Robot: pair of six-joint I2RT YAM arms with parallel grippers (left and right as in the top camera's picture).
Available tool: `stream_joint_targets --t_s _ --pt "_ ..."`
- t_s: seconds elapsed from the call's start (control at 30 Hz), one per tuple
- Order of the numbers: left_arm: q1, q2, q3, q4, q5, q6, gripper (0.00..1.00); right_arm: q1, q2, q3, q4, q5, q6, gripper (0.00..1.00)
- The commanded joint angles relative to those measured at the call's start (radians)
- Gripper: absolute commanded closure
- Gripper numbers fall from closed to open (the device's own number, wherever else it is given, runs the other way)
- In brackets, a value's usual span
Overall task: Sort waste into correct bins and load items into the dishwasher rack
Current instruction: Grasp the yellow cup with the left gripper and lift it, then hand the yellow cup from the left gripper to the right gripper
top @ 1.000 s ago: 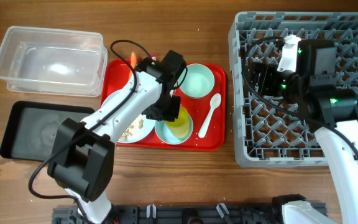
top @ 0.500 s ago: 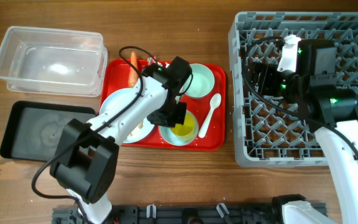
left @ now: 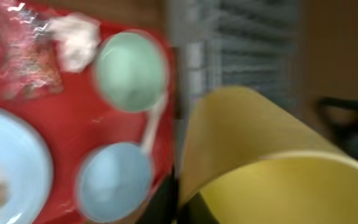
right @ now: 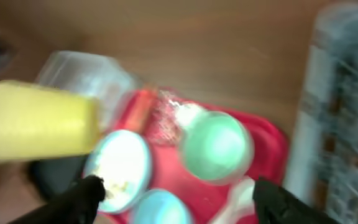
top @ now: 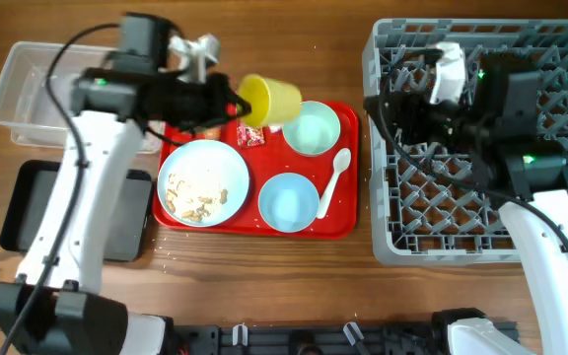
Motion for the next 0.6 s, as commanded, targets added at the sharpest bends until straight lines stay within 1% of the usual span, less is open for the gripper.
stream_joint_targets --t_s 0.0,0.03,0.1,0.2,0.37,0.43,0.57 --pt "0.057 0.014 0.003 0.018 0.507 0.047 0.96 0.017 0.039 0.021 0.129 -0.426 -0.038 0.23" --pt "0.057 0.014 0.003 0.017 0.55 0.047 0.96 0.03 0.056 0.021 0.193 -0.503 -0.039 0.23" --pt "0.05 0.014 0.003 0.013 0.623 0.047 0.96 0.05 0.079 0.021 0.281 -0.593 -0.036 0.23" --pt "0.034 0.014 0.003 0.013 0.649 0.047 0.96 0.087 0.108 0.021 0.386 -0.708 -0.034 0.23" --pt "-0.008 0.014 0.003 0.013 0.648 0.047 0.96 0.146 0.147 0.021 0.456 -0.715 -0.002 0.22" --pt "-0.02 0.014 0.003 0.014 0.64 0.047 0.96 0.157 0.147 0.021 0.499 -0.785 -0.01 0.22" --pt "-0.024 0.014 0.003 0.014 0.639 0.047 0.96 0.157 0.146 0.021 0.58 -0.803 0.028 0.28"
